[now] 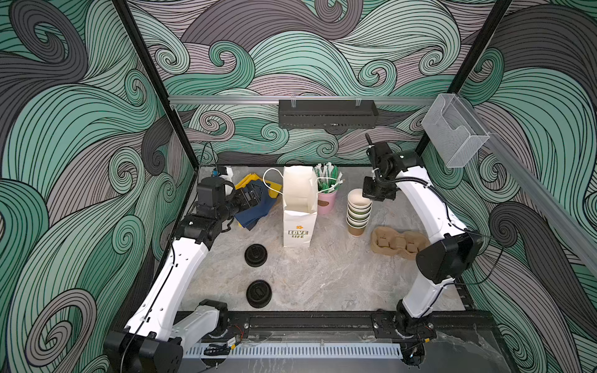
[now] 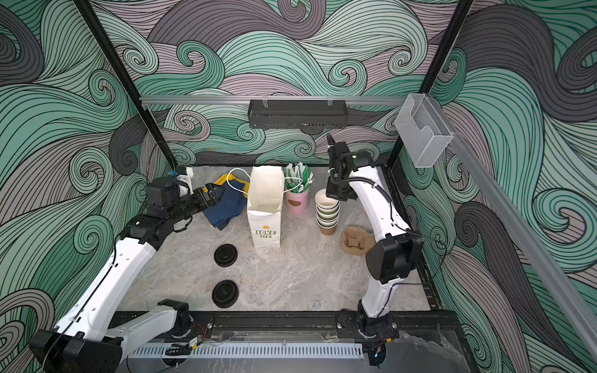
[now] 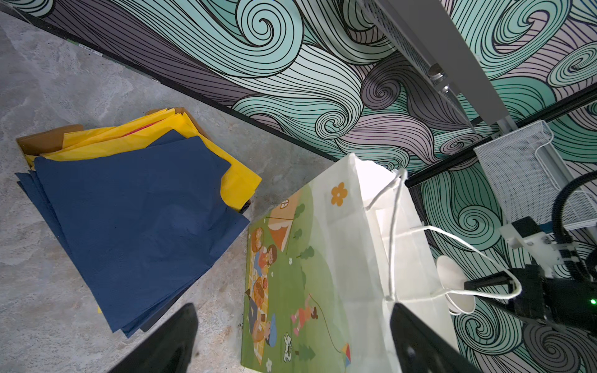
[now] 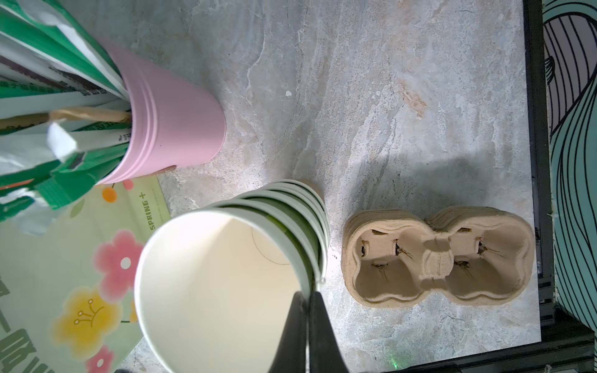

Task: Pack the takeout coffee
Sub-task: 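Grasp the top green-and-white paper cup with the right gripper and lift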

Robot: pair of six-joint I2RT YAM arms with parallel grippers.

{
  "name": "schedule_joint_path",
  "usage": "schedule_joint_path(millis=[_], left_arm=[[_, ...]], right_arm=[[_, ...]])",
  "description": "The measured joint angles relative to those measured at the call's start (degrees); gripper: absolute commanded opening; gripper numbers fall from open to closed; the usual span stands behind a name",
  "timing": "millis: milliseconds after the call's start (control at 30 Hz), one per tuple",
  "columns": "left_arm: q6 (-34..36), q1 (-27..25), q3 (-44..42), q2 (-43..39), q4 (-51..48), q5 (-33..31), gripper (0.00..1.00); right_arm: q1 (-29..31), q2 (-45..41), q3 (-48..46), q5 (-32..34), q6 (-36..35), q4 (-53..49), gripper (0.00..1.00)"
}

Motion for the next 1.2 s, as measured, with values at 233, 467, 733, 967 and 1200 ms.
schedule_joint_path(millis=[233, 467, 733, 967, 1200], left_arm=[[0.0, 0.0, 0.1, -0.7, 0.0, 0.0, 0.95], [0.0, 0.0, 1.4, -1.2, 0.0, 0.0, 0.95], [0.0, 0.0, 1.5, -1.1, 0.0, 0.4, 0.95], [0.0, 0.0, 3.5, -0.9, -1.3, 0.4, 0.95], [-1.1, 0.0, 4.9, -2.3, -5.1, -0.5, 0.95]], right_arm=[[-0.6, -3.1, -1.9, -1.3, 1.3, 1.2, 0.00], [-1.4, -6.5, -4.0, -2.2, 2.5, 2.9, 0.00], [-3.0, -12.2, -5.7, -0.3, 3.3, 3.7, 0.00], [-3.5, -14.3, -4.8, -0.2, 3.2, 3.9, 0.00], [-3.3, -19.9, -1.9, -1.8, 2.2, 3.6, 0.00]])
